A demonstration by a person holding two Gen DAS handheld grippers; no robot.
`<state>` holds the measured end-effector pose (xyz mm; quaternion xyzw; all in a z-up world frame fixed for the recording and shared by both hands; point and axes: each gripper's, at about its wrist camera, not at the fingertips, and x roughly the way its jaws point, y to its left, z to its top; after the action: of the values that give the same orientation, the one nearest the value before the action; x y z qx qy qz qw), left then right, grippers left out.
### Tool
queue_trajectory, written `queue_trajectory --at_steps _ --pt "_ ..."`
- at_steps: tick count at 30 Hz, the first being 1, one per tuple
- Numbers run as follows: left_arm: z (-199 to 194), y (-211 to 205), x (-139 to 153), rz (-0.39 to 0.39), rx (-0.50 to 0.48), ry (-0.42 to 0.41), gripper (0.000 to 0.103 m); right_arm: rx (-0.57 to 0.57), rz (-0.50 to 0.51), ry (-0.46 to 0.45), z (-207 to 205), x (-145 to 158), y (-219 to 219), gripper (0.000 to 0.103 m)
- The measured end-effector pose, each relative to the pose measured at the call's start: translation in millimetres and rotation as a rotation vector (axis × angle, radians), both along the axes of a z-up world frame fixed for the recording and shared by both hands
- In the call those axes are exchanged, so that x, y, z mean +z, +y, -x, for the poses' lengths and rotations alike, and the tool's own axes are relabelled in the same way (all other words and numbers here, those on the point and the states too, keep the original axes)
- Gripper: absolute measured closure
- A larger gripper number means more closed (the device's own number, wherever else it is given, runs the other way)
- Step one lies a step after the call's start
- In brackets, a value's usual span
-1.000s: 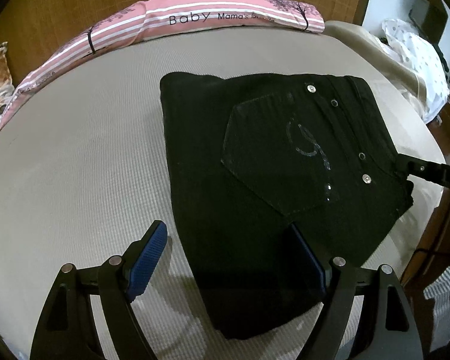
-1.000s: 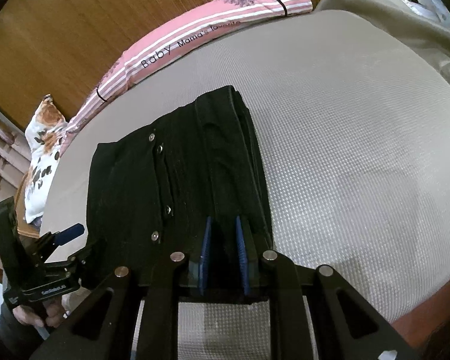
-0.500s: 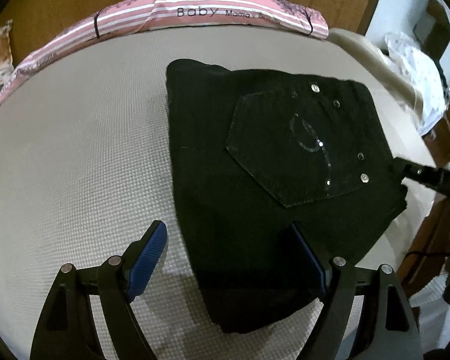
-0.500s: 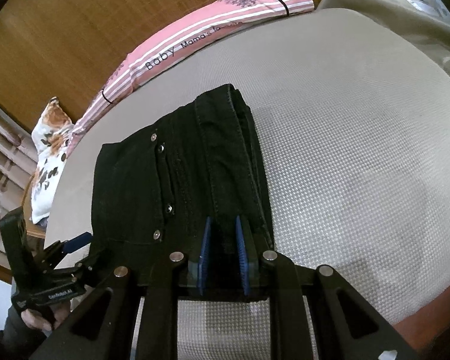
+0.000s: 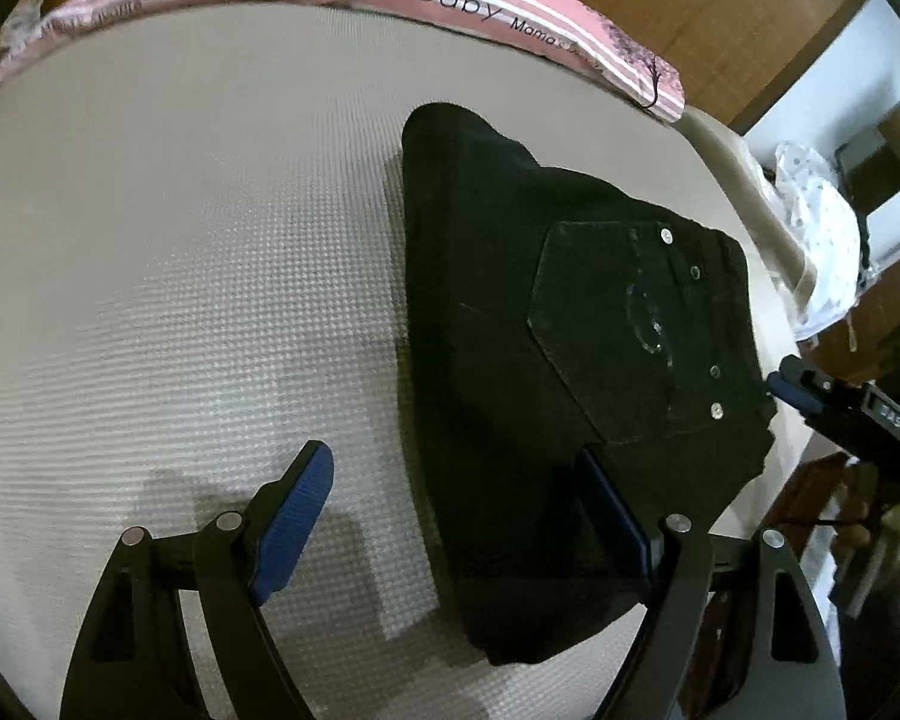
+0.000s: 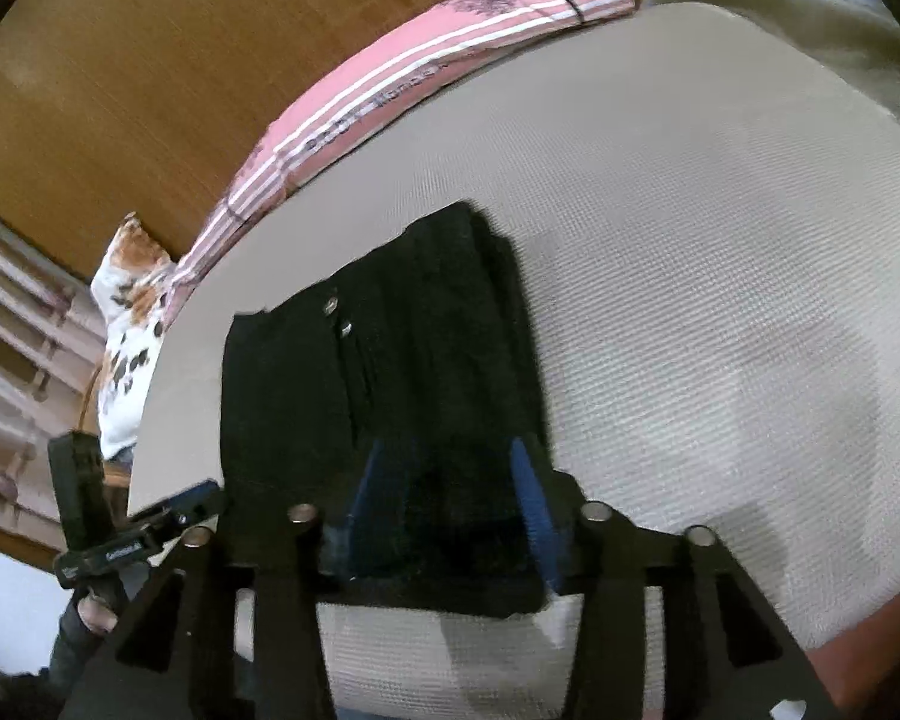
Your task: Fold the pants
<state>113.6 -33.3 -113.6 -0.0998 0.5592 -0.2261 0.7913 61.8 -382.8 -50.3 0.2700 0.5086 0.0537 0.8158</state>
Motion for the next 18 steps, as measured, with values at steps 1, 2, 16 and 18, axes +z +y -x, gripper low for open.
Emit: queue_trajectory --at_steps 1,2,16,18 --pt "-2 0 -1 0.021 0.000 0.016 0.020 0.006 -0.022 0.004 -2 -2 -5 0.054" --pt "-5 1 -2 0.042 0.001 0.030 0.020 0.036 -0.076 0.028 -7 -9 -11 0.051" --pt "-42 -13 -7 0.229 -0.063 0.119 0.020 0.222 -0.330 0.139 -40 -61 -16 0.049" --pt "-47 -18 -8 0.236 -0.080 0.118 0.020 0.225 -0.367 0.138 -40 -64 -19 0.047"
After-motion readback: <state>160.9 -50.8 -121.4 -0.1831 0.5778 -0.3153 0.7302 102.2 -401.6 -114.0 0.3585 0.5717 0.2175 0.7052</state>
